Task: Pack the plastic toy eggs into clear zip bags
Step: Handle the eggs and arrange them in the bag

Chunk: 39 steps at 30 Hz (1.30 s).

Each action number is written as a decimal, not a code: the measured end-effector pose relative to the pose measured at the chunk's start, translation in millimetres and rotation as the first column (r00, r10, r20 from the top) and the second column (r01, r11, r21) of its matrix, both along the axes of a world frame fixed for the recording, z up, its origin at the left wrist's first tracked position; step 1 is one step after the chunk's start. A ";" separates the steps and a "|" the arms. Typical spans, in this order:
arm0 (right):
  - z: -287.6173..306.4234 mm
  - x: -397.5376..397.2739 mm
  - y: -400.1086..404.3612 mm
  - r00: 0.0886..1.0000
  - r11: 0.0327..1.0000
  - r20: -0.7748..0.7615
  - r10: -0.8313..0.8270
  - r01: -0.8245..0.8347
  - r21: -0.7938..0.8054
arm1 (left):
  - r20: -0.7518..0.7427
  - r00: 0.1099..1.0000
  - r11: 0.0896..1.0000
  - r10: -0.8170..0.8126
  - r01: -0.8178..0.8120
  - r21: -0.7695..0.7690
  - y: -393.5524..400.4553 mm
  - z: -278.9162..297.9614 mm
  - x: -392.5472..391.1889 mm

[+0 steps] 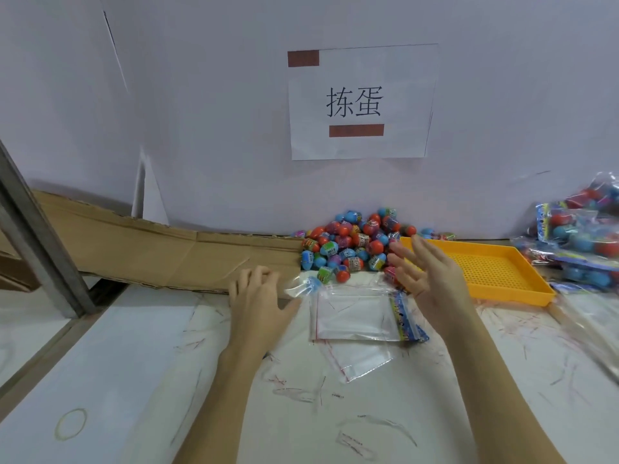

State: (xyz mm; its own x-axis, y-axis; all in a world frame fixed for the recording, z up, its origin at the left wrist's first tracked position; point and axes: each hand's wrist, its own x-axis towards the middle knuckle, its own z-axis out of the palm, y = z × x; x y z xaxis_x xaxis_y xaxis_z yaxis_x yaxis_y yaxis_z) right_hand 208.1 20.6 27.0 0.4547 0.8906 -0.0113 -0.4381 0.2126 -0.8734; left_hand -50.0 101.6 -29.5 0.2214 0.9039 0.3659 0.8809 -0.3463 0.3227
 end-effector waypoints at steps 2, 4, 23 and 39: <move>-3.8 -6.3 2.5 0.991 0.997 0.106 0.078 -0.075 -0.033 | -0.053 0.999 1.000 0.006 -0.006 -0.010 -1.0 -3.2 1.1; -6.9 -13.9 4.9 0.966 0.988 0.211 0.151 -0.137 -0.076 | 0.036 0.999 0.999 -0.038 0.036 0.037 -1.9 -2.7 1.0; -23.6 -57.6 15.0 0.734 0.974 0.642 0.222 -0.203 -0.106 | 0.649 0.714 0.941 -0.263 0.338 0.009 -15.3 19.7 10.6; -32.5 -64.4 18.8 0.441 0.998 0.898 -0.002 -0.056 0.030 | 0.628 0.720 0.941 -0.295 0.333 0.061 -16.5 19.3 8.6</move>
State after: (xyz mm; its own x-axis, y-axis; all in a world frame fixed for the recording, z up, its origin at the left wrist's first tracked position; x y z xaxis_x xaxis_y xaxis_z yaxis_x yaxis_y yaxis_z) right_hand 143.7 39.3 -5.5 0.1610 0.8885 0.4297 0.5773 0.2683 -0.7712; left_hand -41.4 85.1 -10.2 0.2369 0.8457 0.4783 0.3220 -0.5328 0.7826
